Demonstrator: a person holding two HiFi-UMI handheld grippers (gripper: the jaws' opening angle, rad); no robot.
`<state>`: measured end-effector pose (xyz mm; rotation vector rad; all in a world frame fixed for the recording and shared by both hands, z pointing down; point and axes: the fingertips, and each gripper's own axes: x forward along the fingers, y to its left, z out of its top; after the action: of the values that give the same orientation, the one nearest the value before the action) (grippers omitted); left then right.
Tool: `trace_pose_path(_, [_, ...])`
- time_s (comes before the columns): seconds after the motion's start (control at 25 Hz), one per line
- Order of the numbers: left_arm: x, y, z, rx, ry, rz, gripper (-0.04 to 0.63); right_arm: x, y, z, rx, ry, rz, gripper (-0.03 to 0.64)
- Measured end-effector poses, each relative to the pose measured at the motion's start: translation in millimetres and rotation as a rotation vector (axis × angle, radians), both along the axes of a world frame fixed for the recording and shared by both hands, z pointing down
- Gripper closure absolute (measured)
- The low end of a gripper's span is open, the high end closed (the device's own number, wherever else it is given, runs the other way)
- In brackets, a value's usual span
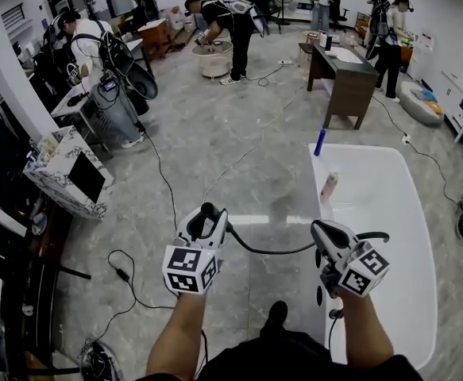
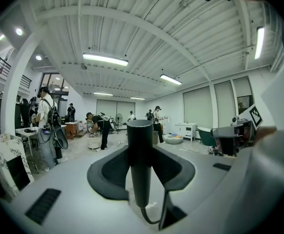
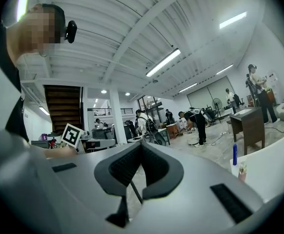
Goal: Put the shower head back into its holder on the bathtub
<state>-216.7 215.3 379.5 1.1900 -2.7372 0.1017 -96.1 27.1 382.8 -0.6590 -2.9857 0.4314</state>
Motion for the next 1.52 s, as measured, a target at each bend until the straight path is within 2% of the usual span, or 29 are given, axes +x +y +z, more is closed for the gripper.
trace_pose_path(0.4, [-56,-59,-16,-0.004,-0.028,-0.010,0.446,-52,-57,-1,-0.027,-0.006,-0.018,0.600])
trace_pose_path(0.56, [-69,-88,-28,0.004,-0.054,0.014,0.446,-65,-77,-3,-0.029,-0.013,-0.017,0.600])
trace_pose_path(0.72, [-84,-107,-25,0.001,-0.051,0.046,0.445,-74,-90,3,-0.038,0.002,0.001,0.600])
trace_pose_path(0.96, [-131,-136,-9,0.009,-0.029,0.105,0.445,-109,-115,13,-0.019,0.023,0.073,0.600])
trace_pose_path(1.28, [-213,-179,-20,0.046,-0.046,0.249,0.445,-172,-142,-6,0.020,0.021,0.235,0.600])
trace_pose_path(1.52, [-232,-215,-16,0.039,-0.030,0.363,0.445,-177,-159,-2,0.017,0.038,0.349,0.600])
